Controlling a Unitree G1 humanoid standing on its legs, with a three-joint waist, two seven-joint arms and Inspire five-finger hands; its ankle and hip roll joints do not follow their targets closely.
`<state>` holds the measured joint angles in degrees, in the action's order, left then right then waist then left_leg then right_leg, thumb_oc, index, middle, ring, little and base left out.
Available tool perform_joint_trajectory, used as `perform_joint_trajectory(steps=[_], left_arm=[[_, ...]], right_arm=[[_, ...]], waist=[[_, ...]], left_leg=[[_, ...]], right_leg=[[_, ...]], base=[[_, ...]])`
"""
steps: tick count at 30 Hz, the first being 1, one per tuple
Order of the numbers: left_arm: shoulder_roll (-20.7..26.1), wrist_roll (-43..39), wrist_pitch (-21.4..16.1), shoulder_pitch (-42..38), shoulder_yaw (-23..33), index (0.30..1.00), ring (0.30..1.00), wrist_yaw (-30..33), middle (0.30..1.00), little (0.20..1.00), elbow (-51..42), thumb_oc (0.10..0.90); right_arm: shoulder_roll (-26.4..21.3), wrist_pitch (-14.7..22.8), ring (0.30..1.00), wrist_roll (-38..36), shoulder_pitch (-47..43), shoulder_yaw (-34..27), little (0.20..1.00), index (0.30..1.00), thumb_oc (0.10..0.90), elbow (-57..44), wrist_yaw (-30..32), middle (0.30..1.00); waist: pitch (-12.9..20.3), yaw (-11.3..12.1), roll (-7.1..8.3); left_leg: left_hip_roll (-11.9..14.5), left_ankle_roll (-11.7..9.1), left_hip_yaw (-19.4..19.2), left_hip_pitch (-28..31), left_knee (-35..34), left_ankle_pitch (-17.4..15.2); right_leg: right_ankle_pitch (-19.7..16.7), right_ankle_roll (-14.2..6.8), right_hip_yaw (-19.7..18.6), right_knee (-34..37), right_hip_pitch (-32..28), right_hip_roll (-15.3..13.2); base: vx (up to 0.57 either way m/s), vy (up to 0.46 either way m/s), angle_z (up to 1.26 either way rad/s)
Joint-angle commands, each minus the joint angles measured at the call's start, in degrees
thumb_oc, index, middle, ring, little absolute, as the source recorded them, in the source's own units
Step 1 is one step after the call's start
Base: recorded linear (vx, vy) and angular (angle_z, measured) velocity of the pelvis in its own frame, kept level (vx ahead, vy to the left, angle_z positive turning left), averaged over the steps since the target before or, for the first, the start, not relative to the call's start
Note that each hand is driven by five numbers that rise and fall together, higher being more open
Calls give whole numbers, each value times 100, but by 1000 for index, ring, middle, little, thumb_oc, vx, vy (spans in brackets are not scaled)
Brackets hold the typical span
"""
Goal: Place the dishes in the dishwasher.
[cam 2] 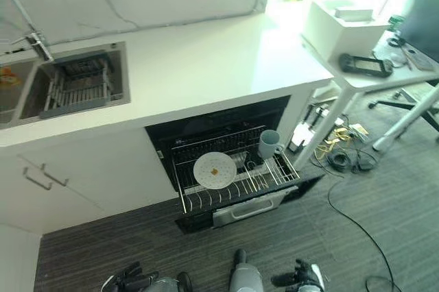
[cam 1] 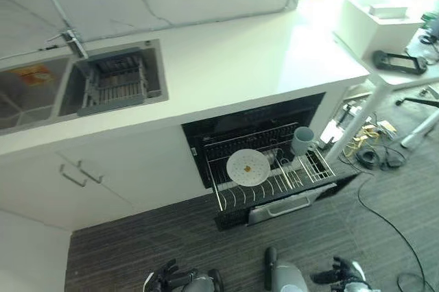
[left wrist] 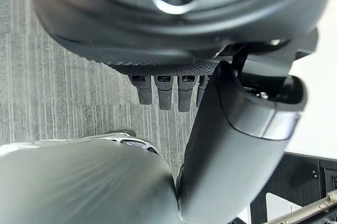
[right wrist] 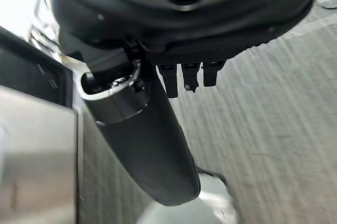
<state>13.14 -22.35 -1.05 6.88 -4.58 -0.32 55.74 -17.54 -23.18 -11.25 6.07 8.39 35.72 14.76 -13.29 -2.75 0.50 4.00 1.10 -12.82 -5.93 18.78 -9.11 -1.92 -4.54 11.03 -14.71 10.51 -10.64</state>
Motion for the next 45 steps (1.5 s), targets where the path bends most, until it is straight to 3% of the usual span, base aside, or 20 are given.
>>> perform_joint_trajectory(steps=[1,7,15,21,29,33,38,39,41,42,43,45], left_arm=[[417,28,67,-86,-100,900,900,78,900,900,-30,800],[472,145,99,-188,-353,900,900,13,900,900,363,800],[466,366,106,-105,-513,900,900,-30,900,900,685,800],[463,421,149,-62,-593,900,900,2,900,900,758,800],[674,382,346,-69,-746,900,900,8,900,900,586,800],[824,347,407,-38,-819,900,900,-57,900,900,399,800],[1019,8,298,-185,-992,900,900,-221,900,900,64,800],[1089,-198,203,-293,-1041,900,900,-323,900,900,-3,800],[1108,-342,177,-340,-1057,900,900,-356,900,900,-83,800],[1076,-438,160,-331,-1049,900,900,-353,900,900,-130,800],[1069,-443,157,-323,-1041,900,900,-356,900,900,-131,800],[996,-482,56,-154,-977,900,900,-380,900,900,-150,800]], right_arm=[[-284,-14,900,-656,-510,-172,900,900,800,-412,339,900],[-171,112,900,-1657,-1253,-130,900,900,800,1085,525,900],[-157,-121,900,-2929,-1900,-613,900,900,800,2113,555,900],[-394,-256,900,-3373,-2374,-974,900,900,800,2475,672,900],[-1148,-428,900,-3719,-3417,-1121,900,900,800,3073,870,900],[-1583,-459,900,-3697,-3964,-1029,900,900,800,3259,928,900],[-2482,-421,900,-4059,-5141,-803,900,900,800,3342,1079,900],[-2748,-256,900,-4205,-5753,-644,900,900,800,3393,1218,900],[-2983,-94,900,-4283,-6286,-427,900,900,800,3365,1295,900],[-3125,102,900,-4306,-6662,-272,900,900,800,3331,1285,900],[-3138,103,900,-4293,-6712,-246,900,900,800,3330,1285,900],[-3372,464,900,-4115,-7244,33,900,900,800,3210,1217,900]], waist=[[-140,131,66],[34,538,42],[155,932,5],[133,1120,-24],[-35,1437,-104],[-170,1568,-258],[-364,1717,-593],[-496,1764,-748],[-570,1812,-881],[-645,1825,-995],[-615,1834,-997],[-641,1885,-1132]], left_leg=[[66,-89,209,399,-159,-701],[24,-127,406,538,-159,-688],[-8,-162,623,818,-159,-674],[-34,-176,775,942,-159,-666],[-58,-228,1022,877,-159,-595],[-78,-273,1140,706,-159,-503],[-151,-369,1254,46,-159,-358],[-199,-400,1291,-286,-159,-301],[-223,-452,1338,-515,-159,-337],[-257,-450,1293,-771,-159,-170],[-254,-477,1330,-736,-159,-272],[-281,-519,1295,-972,-159,-213]], right_leg=[[687,-516,126,-248,-186,-280],[726,-498,455,-248,-434,-376],[670,-495,787,-248,-778,-494],[571,-534,962,-248,-899,-570],[442,-568,1199,-248,-915,-705],[380,-583,1308,-248,-816,-796],[371,-621,1341,-248,-275,-974],[402,-632,1315,-248,-16,-1034],[559,-711,1209,-248,152,-1049],[482,-634,1259,-248,346,-1108],[605,-706,1178,-248,316,-1083],[715,-702,1125,-248,493,-1120]], base=[[44,-33,30],[91,-20,33],[122,11,25],[86,25,18],[79,16,15],[54,10,29],[-203,60,23],[-407,85,23],[-232,98,25],[-47,79,17],[-56,107,7],[30,113,28]])
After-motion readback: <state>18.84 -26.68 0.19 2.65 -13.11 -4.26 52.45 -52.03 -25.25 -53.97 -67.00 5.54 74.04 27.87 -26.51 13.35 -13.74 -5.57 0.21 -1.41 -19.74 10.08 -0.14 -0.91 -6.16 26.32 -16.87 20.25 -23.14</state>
